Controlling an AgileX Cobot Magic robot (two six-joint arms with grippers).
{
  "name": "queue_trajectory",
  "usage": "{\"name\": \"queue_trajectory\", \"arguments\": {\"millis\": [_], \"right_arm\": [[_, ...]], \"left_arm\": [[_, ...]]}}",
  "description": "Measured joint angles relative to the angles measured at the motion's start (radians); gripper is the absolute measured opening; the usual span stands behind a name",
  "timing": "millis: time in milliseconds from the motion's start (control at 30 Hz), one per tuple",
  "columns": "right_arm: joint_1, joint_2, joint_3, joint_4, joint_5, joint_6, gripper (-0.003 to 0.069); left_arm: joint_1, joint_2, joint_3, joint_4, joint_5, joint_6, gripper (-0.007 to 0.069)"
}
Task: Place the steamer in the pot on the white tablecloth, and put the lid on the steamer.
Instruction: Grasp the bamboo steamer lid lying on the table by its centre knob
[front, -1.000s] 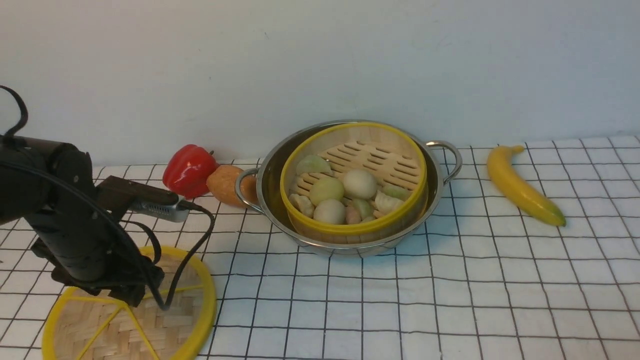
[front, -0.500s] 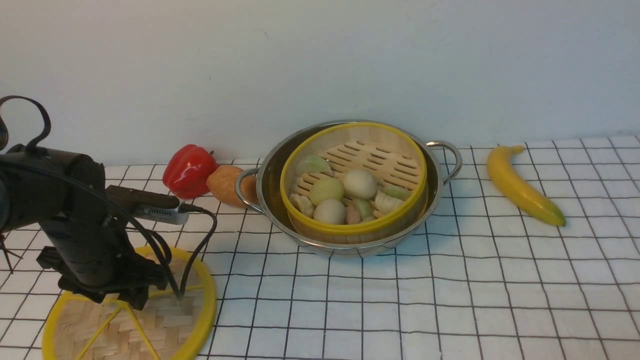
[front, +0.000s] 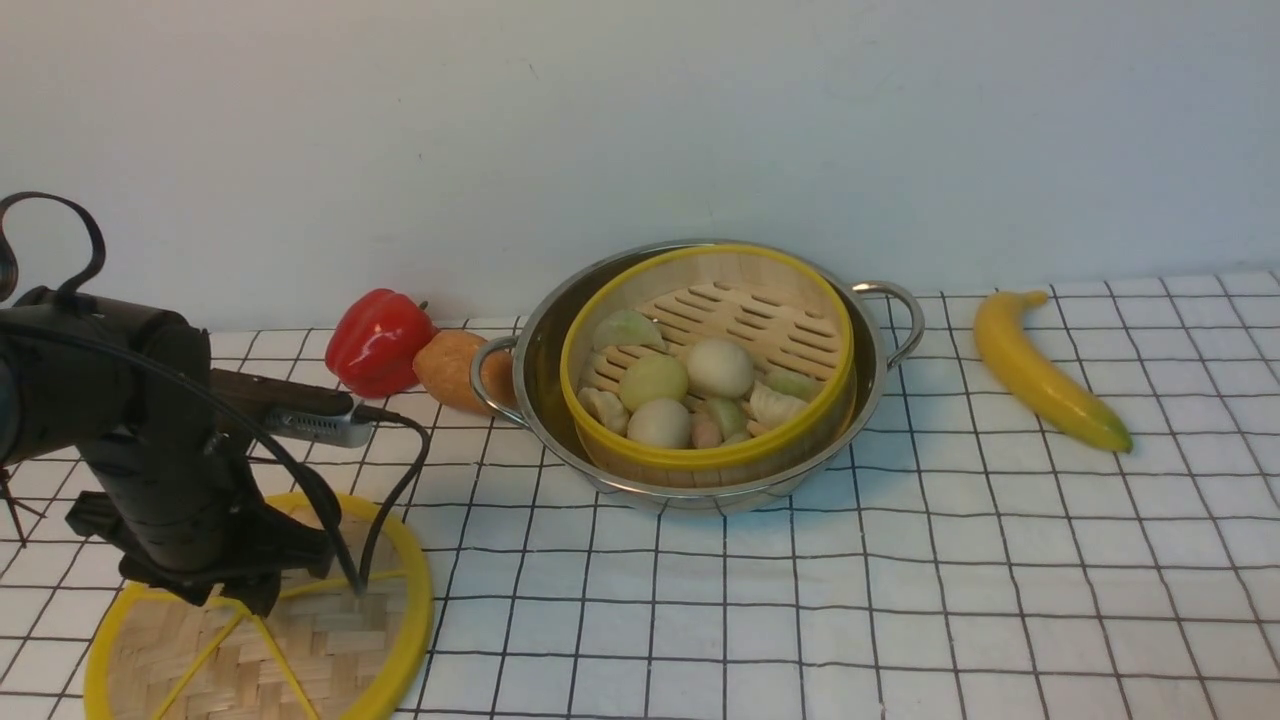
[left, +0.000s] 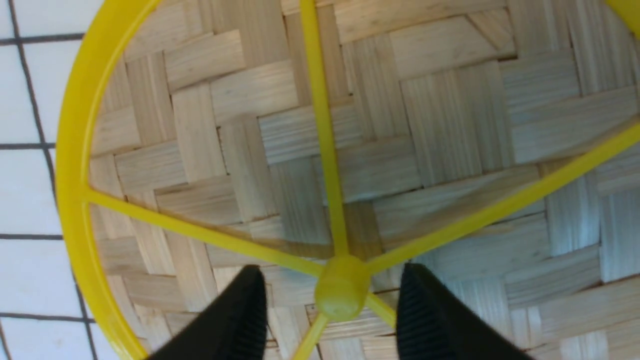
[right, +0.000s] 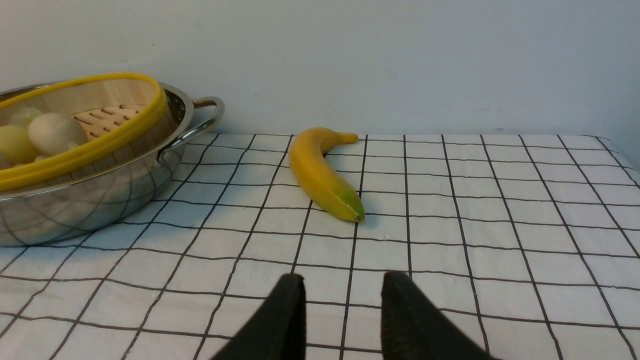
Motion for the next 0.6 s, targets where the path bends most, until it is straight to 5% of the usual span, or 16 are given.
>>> {"name": "queue_trajectory", "arguments": {"millis": [267, 500, 600], "right_arm": [[0.0, 0.0, 0.0, 0.0, 0.0, 0.0, 0.024], [0.0, 0.0, 0.0, 0.0, 0.0, 0.0, 0.024], [0.0, 0.0, 0.0, 0.0, 0.0, 0.0, 0.024]], "left_arm": [[0.0, 0.0, 0.0, -0.003, -0.034, -0.001, 0.0111], [0.0, 0.0, 0.0, -0.013, -0.036, -0.008, 0.0118], [0.0, 0.0, 0.0, -0.018, -0.034, -0.011, 0.0179]]}}
